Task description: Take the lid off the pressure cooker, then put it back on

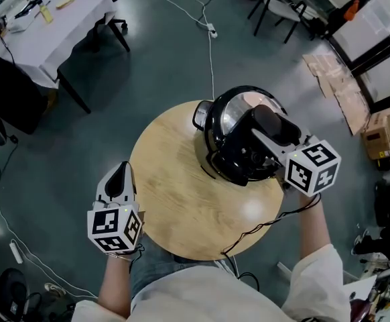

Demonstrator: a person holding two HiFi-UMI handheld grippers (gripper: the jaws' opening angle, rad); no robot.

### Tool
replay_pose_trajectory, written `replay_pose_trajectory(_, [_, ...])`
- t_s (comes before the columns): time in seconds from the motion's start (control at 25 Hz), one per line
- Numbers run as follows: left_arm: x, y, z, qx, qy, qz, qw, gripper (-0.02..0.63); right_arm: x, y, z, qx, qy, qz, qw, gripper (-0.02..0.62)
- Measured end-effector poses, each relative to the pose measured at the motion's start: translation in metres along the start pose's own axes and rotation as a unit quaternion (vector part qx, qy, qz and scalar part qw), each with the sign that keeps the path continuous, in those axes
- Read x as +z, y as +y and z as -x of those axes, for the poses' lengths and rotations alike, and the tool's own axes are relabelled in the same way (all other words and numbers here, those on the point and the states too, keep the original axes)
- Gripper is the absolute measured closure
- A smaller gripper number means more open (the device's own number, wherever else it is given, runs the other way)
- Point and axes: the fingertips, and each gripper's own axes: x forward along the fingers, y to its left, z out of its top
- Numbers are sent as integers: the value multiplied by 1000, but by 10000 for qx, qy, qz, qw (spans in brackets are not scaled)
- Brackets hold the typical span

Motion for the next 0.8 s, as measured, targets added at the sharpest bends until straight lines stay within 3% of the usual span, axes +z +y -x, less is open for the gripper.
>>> replay_pose_trajectory(0.8, [22,23,14,265,-175,74,9995,611,0,1,1,59,80,-14,9999,304])
